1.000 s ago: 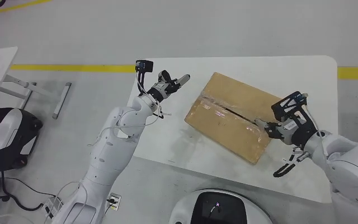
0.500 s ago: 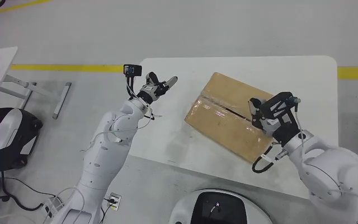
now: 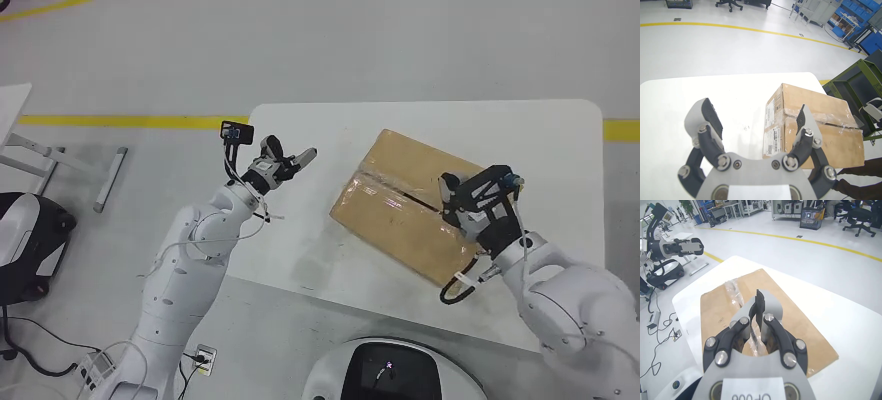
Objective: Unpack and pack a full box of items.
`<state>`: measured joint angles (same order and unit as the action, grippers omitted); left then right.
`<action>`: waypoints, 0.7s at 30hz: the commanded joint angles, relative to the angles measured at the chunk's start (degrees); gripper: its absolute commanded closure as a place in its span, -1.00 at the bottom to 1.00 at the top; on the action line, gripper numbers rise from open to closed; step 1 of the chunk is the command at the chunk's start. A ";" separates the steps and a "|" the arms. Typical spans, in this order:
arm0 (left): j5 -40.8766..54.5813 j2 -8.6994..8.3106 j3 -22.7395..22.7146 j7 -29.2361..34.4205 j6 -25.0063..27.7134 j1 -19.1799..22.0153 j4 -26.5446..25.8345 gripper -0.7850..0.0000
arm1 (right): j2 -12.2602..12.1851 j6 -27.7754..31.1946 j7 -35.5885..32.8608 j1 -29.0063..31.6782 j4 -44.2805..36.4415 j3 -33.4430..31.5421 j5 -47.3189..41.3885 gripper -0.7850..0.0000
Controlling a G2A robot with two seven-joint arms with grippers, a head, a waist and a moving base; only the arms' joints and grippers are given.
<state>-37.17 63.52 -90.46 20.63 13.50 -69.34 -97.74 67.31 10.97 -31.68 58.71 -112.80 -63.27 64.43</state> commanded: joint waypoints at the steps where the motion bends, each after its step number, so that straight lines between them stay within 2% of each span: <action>1: 0.00 0.00 0.00 0.00 0.00 0.00 0.00 -1.00 | 0.57 -1.32 0.99 -0.76 -0.15 3.33 1.46 1.00; 9: -1.10 -0.01 -0.37 -1.20 -1.03 -0.44 -0.09 -1.00 | 4.75 -9.28 4.91 -10.03 9.07 16.76 4.56 1.00; 16: 0.79 -0.03 -2.61 -2.17 -4.26 -1.15 1.28 -1.00 | 8.73 -13.83 7.78 -17.08 18.04 23.68 4.12 1.00; 21: 1.80 -0.12 -3.32 -1.42 -4.04 -1.19 1.30 -1.00 | 11.11 -16.39 7.91 -19.73 24.04 26.19 2.69 1.00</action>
<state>-35.35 63.42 -93.75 19.11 9.33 -70.49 -96.37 78.03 -4.70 -23.83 39.24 -89.92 -37.29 67.55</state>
